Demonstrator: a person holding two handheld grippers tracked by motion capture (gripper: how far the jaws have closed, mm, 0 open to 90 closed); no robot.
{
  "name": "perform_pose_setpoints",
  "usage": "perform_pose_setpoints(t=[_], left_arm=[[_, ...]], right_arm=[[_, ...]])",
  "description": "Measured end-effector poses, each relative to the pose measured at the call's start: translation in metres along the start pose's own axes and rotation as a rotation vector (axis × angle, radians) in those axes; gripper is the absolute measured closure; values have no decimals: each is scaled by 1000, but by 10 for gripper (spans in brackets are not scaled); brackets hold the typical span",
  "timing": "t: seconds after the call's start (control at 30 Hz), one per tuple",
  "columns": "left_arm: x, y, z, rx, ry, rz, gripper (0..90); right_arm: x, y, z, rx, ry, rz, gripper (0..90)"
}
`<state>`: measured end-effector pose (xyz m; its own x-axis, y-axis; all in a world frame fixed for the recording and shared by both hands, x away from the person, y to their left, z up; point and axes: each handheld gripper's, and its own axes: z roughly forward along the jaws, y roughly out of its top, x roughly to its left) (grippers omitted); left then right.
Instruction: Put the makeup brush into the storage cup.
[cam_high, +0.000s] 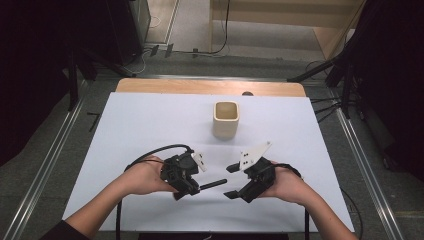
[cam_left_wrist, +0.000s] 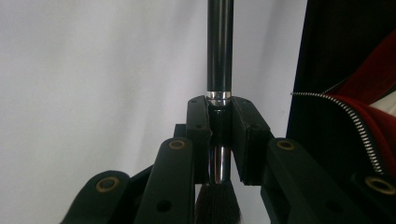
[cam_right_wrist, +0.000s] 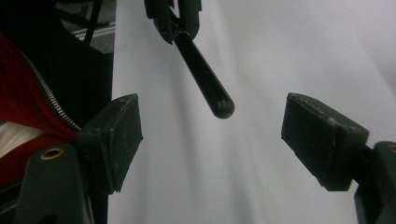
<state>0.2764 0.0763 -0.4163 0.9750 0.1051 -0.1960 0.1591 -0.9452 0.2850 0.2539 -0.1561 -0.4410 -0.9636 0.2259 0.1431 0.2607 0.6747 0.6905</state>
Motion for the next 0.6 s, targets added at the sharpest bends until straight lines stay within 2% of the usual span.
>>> perform_pose_setpoints(t=[0.2,0.37,0.6], left_arm=[[-1,6,-2,44,-1,43,788],[-1,9,2,83,17,78,788],[-2,15,4,97,14,98,789]], right_arm=[[-2,5,5,36,14,-16,237],[-1,8,9,39,20,-26,248],[0,11,16,60,30,-35,281]])
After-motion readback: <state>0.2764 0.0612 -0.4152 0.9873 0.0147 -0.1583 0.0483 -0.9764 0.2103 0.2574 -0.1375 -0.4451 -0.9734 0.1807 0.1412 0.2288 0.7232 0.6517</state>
